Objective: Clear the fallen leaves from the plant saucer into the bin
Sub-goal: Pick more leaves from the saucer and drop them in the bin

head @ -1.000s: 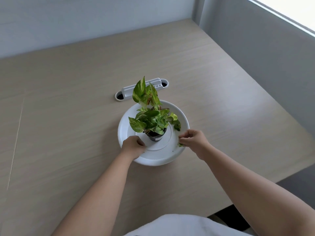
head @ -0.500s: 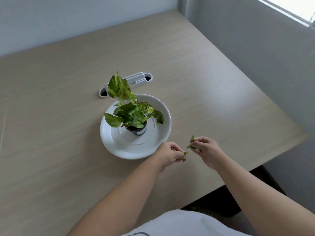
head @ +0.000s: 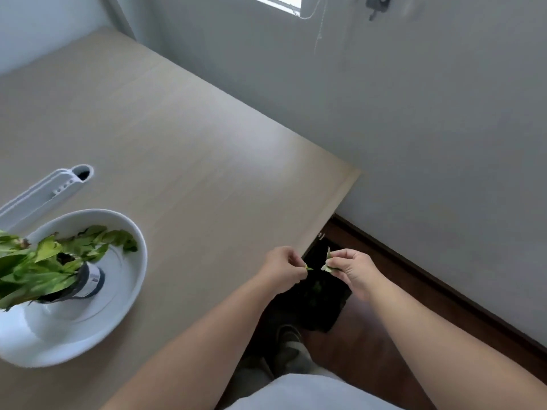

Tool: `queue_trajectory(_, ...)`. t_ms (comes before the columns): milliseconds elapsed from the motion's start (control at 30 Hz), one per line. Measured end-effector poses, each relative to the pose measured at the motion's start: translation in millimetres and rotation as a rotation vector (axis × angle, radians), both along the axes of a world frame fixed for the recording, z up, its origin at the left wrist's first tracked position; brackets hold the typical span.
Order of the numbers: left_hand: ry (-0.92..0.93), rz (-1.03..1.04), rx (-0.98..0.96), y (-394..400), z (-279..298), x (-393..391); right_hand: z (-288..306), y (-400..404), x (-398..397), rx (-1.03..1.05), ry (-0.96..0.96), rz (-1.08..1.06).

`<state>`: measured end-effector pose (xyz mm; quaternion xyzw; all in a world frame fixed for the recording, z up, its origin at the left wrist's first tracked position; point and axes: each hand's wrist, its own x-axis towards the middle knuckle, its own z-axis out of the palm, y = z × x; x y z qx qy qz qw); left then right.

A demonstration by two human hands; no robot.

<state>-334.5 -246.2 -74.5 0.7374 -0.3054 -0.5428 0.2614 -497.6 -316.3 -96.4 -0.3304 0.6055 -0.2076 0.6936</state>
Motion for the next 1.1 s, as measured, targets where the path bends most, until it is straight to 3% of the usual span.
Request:
queue_trajectory(133,-0.138,-0.239,0.022,-26.7,-11.1,-40.9,-25.2,-13.7,-43.7,0.010,0.147,-0.048)
queue_trajectory(467,-0.255,-0.261,0.063,-67.2,-52.6,-72.6,-73.2,-25.5,-66.4,0.036,0.299,-0.080)
queue_trajectory(833,-0.166,-0.184,0.094,-74.5,-95.6,-85.1,-111.7,-30.0,-74.4,0.152,0.298,-0.145)
queue_trajectory(1100,-0.083,-0.180,0.046,-66.9,-89.0,-87.4,-103.7,-28.1,-73.2,0.184,0.324,-0.109)
